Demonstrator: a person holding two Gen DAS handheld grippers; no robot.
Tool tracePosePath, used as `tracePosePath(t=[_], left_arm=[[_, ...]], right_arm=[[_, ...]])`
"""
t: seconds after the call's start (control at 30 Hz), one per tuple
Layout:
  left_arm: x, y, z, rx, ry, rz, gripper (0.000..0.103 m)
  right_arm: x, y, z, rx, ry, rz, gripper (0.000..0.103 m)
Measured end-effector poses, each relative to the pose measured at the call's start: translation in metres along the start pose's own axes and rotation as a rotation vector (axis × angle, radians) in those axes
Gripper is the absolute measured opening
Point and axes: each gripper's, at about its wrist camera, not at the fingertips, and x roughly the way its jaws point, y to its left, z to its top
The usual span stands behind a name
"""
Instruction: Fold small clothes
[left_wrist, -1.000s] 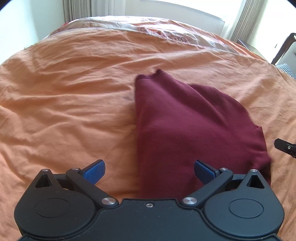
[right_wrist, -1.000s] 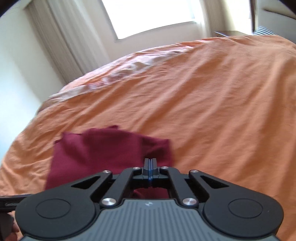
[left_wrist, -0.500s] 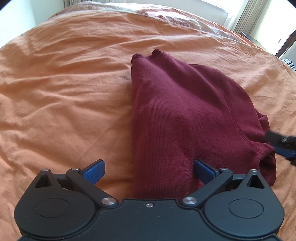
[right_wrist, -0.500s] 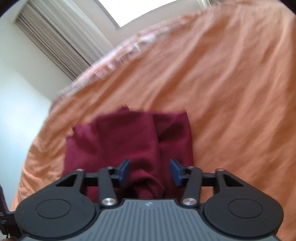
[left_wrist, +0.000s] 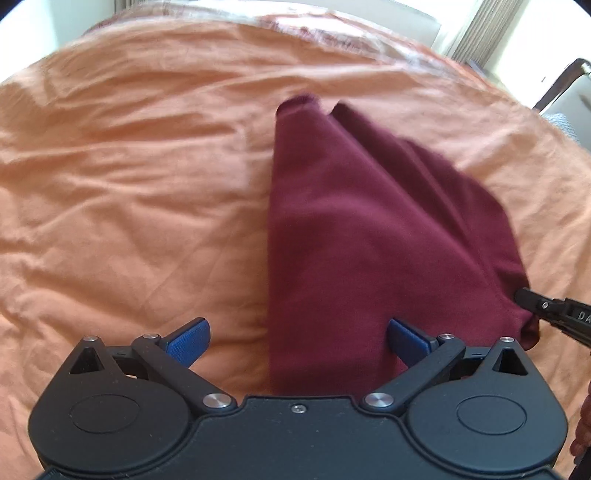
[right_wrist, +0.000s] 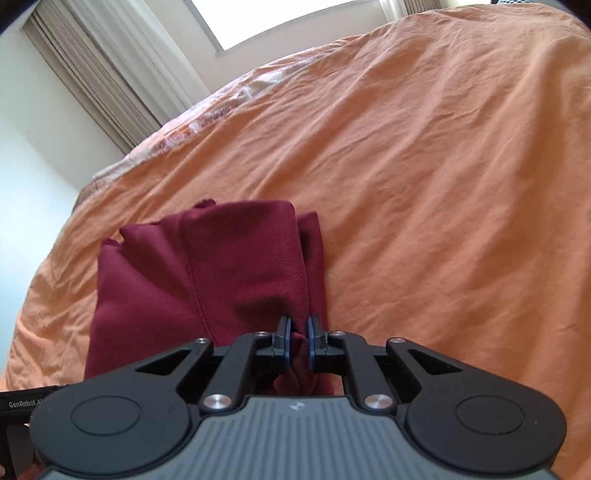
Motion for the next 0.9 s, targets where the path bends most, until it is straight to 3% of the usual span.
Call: tracePosePath(t=[0.07, 0.17, 0.27, 0.43, 0.53, 0.63, 0.67, 0.7, 0.77, 0.9], left_arm=[[0.005, 0.005, -0.002, -0.034, 0.010, -0.012, 0.102], [0.006, 0.009, -0.003, -0.066, 0.015, -0.020, 0.102], [0.005, 0.009, -0.004, -0.064, 0.014, -0.016, 0.102], [0.004, 0.006, -0.001, -0.040, 0.013, -0.005, 0.102], [0.003, 0.004, 0.000, -0.030, 0.014, 0.002, 0.102], [0.003, 0.003, 0.000, -0.024, 0.012, 0.008, 0.102], [0.002, 0.002, 0.000, -0.023, 0.012, 0.010, 0.102], [0.002, 0.002, 0.000, -0.022, 0.012, 0.012, 0.102], [0.001, 0.000, -0.001, -0.019, 0.013, 0.014, 0.102], [-0.002, -0.003, -0.002, -0.011, 0.012, 0.009, 0.102]], right_arm=[[-0.005, 0.004, -0.001, -0.013, -0.013, -0.001, 0.021], [-0.023, 0.007, -0.009, -0.011, -0.028, 0.029, 0.050], [-0.039, 0.003, -0.023, -0.028, -0.007, 0.117, 0.053], [-0.054, 0.013, -0.055, -0.184, 0.083, 0.229, 0.054], [-0.057, 0.020, -0.067, -0.220, 0.109, 0.289, 0.053], [-0.049, 0.036, -0.071, -0.287, 0.114, 0.269, 0.046], [-0.044, 0.040, -0.070, -0.300, 0.119, 0.263, 0.041], [-0.038, 0.043, -0.070, -0.308, 0.131, 0.253, 0.028], [-0.030, 0.046, -0.071, -0.323, 0.159, 0.215, 0.015], [-0.037, 0.048, -0.069, -0.344, 0.160, 0.183, 0.009]])
